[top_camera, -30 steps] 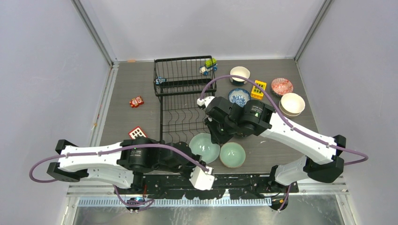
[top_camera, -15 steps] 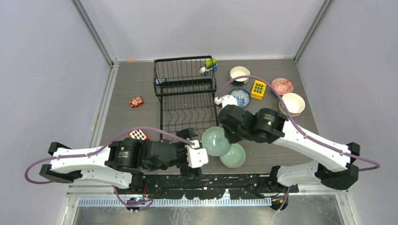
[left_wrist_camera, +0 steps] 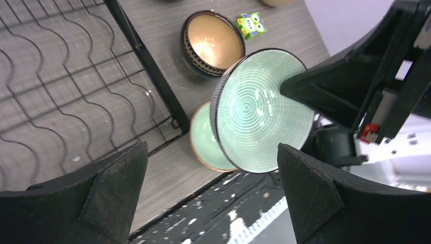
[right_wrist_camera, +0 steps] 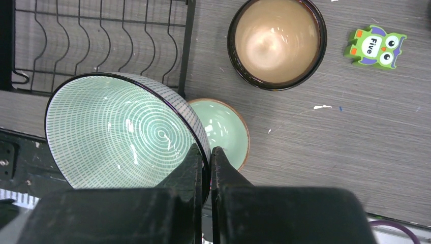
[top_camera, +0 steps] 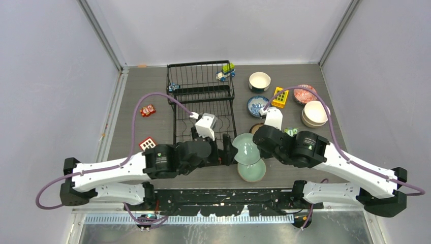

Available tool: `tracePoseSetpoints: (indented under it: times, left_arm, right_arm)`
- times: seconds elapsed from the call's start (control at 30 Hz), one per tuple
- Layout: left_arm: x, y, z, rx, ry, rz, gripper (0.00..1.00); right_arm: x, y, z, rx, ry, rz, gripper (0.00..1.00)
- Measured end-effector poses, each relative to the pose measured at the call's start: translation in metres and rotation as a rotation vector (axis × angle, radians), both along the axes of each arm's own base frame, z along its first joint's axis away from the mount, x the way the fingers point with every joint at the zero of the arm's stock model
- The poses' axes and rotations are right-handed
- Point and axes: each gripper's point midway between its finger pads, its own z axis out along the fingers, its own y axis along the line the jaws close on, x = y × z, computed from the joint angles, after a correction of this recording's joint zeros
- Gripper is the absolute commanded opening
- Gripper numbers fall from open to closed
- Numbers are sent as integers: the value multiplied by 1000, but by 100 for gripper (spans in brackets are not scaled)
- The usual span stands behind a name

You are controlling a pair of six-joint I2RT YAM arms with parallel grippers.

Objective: Unload the bowls from the dish rack
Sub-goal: Pick up the bowl from the dish rack.

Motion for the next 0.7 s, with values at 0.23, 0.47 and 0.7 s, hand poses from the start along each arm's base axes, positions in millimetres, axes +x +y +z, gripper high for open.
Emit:
tracePoseSetpoints:
  times: [0.23,0.47,0.7]
  left_arm:
    - [14,-17,-1,-77,111,155,100]
    - [22,-17,2,-75,137,217,79]
    - [25,-18,-14,-29,159,240,42]
  right_arm:
    - [3,7,2,66,0,-56,1]
    - [3,11,1,87,14,-76,1]
    - [3,13,1,96,17,-80,1]
